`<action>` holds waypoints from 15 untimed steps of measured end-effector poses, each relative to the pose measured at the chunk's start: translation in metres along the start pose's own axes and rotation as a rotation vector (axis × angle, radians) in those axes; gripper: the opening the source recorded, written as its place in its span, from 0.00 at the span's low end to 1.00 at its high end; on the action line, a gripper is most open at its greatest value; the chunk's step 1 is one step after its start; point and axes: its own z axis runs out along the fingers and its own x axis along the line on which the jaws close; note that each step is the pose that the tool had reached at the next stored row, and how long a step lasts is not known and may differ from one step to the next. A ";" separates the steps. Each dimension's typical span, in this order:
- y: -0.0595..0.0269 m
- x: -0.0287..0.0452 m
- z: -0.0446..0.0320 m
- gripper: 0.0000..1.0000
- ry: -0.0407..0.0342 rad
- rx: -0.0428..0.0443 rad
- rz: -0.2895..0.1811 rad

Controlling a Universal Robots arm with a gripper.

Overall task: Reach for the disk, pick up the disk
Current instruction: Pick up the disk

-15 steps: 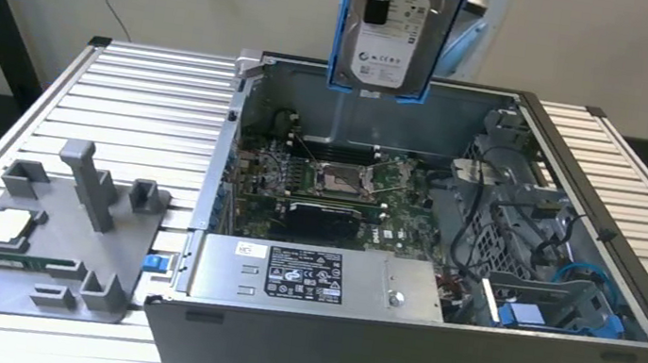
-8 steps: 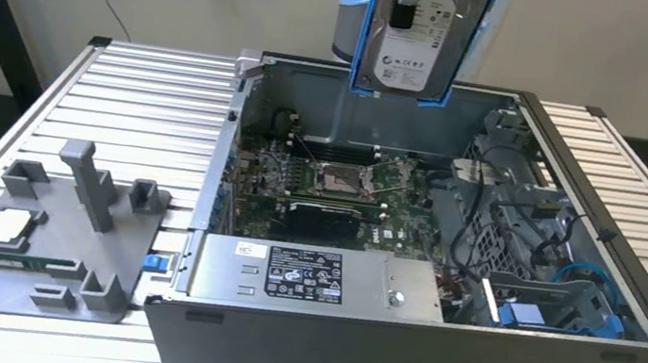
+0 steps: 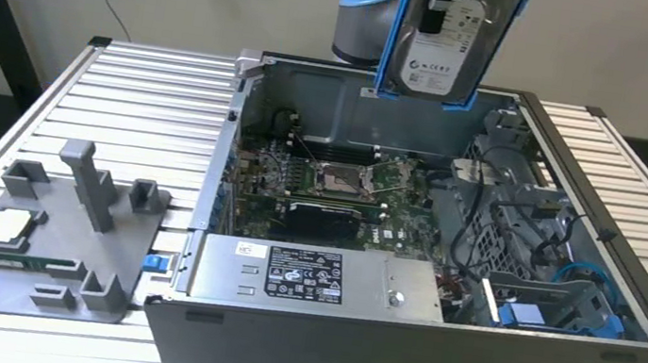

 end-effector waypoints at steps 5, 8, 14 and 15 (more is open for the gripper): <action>-0.0206 -0.0001 0.0015 0.00 0.0001 -0.0001 -0.001; -0.0332 0.0000 0.0025 0.00 0.0001 -0.0001 -0.001; -0.0577 0.0000 0.0043 0.00 0.0000 -0.0002 -0.002; -0.0615 0.0000 0.0046 0.00 0.0000 -0.0002 -0.002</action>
